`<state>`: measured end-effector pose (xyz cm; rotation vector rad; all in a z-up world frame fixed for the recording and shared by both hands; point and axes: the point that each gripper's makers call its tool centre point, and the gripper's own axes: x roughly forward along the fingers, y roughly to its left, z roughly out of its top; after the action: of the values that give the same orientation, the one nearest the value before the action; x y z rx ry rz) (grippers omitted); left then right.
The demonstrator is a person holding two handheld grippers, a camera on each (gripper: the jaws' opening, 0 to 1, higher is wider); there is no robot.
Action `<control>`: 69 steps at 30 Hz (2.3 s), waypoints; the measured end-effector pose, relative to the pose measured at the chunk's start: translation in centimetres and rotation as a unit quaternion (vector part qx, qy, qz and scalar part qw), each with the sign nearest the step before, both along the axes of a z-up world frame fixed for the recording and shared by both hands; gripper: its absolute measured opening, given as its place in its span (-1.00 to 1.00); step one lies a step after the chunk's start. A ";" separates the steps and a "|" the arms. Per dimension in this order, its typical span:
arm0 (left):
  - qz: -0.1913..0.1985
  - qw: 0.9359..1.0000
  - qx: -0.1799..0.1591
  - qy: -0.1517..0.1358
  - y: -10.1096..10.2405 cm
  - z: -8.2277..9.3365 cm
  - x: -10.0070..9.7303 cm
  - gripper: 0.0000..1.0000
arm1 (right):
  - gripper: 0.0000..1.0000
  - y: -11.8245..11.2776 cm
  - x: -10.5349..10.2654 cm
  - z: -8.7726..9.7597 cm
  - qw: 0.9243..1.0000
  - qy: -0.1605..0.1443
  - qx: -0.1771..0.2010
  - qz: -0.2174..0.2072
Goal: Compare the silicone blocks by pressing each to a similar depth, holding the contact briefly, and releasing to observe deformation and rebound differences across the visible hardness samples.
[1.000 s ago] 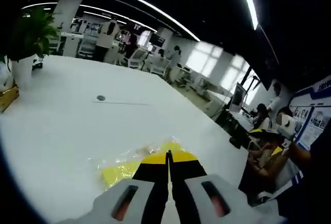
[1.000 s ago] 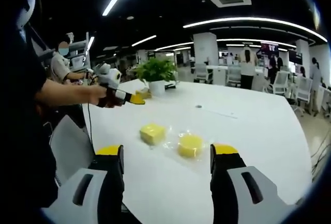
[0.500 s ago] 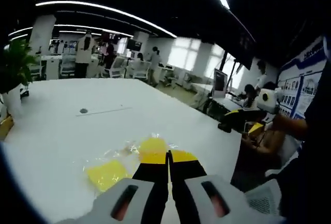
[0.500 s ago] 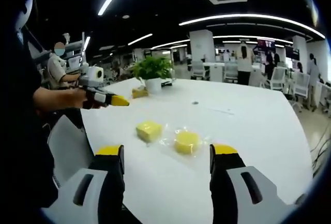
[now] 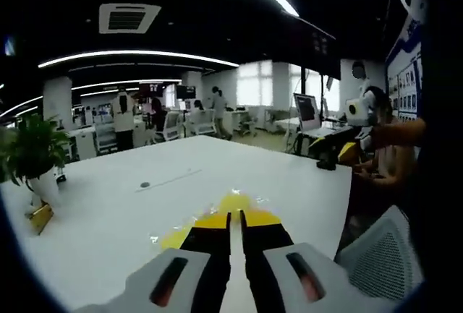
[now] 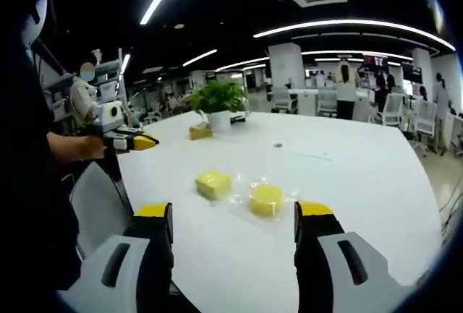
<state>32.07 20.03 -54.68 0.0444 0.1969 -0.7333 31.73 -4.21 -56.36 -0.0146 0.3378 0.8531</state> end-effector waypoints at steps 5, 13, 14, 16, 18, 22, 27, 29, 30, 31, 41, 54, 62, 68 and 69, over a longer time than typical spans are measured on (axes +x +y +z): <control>0.007 1.000 0.001 -0.010 1.1 0.0 -1.0 -0.61 | 0.30 -0.4 -0.7 -0.4 1.000 0.002 0.005 -0.003; 0.047 0.999 0.013 0.011 3.4 -1.4 -1.6 -0.09 | 0.31 -0.6 -1.1 -0.9 1.000 0.006 0.006 -0.008; 0.052 0.998 0.017 0.010 3.7 -1.5 -1.7 -0.04 | 0.31 -0.6 -1.2 -0.9 1.000 0.007 0.007 -0.007; 0.060 0.998 0.024 0.011 4.3 -1.9 -1.9 0.02 | 0.32 -0.5 -1.4 -0.9 1.000 0.009 0.007 -0.008; 0.072 0.997 0.023 0.011 4.9 -2.0 -2.0 0.08 | 0.32 -0.4 -1.4 -1.0 1.000 0.010 0.007 -0.006; 0.084 0.996 0.023 0.003 5.6 -2.0 -2.5 0.26 | 0.32 -0.3 -1.5 -1.1 1.000 0.013 0.006 -0.005; 0.093 0.995 0.023 0.020 5.9 -2.8 -3.5 0.31 | 0.31 -0.3 -1.4 -1.2 1.000 0.014 0.004 -0.005; 0.096 0.995 0.020 0.026 5.9 -3.1 -3.9 0.34 | 0.31 -0.4 -1.4 -1.3 1.000 0.016 0.001 -0.004; 0.097 0.995 0.022 0.027 5.9 -3.2 -4.0 0.34 | 0.31 -0.4 -1.4 -1.3 1.000 0.016 0.000 -0.004; 0.099 0.994 0.022 0.032 5.9 -3.5 -4.2 0.34 | 0.30 -0.4 -1.4 -1.4 1.000 0.015 -0.001 -0.004; 0.085 0.992 -0.005 0.089 4.1 -3.4 -3.0 0.29 | 0.25 0.2 -1.2 -1.5 1.000 0.012 -0.012 0.006; 0.050 0.994 0.004 0.102 1.5 -2.7 0.0 0.30 | 0.21 -0.9 -0.9 -1.8 1.000 0.015 -0.020 -0.008; 0.037 0.983 -0.058 0.172 -0.9 -2.5 3.3 0.31 | 0.18 -1.2 -0.9 -2.3 0.999 0.015 -0.034 -0.009; 0.004 0.974 -0.054 0.222 -4.2 -4.2 5.4 0.34 | 0.16 -1.3 -1.0 -2.7 0.999 0.022 -0.037 -0.011; 0.001 0.970 -0.054 0.236 -4.6 -4.6 5.6 0.34 | 0.16 -1.4 -1.0 -2.7 0.999 0.024 -0.038 -0.012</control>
<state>37.64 15.43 -59.25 -0.2377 0.6113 -0.7424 30.72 -5.56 -59.10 -0.0612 0.4139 0.8184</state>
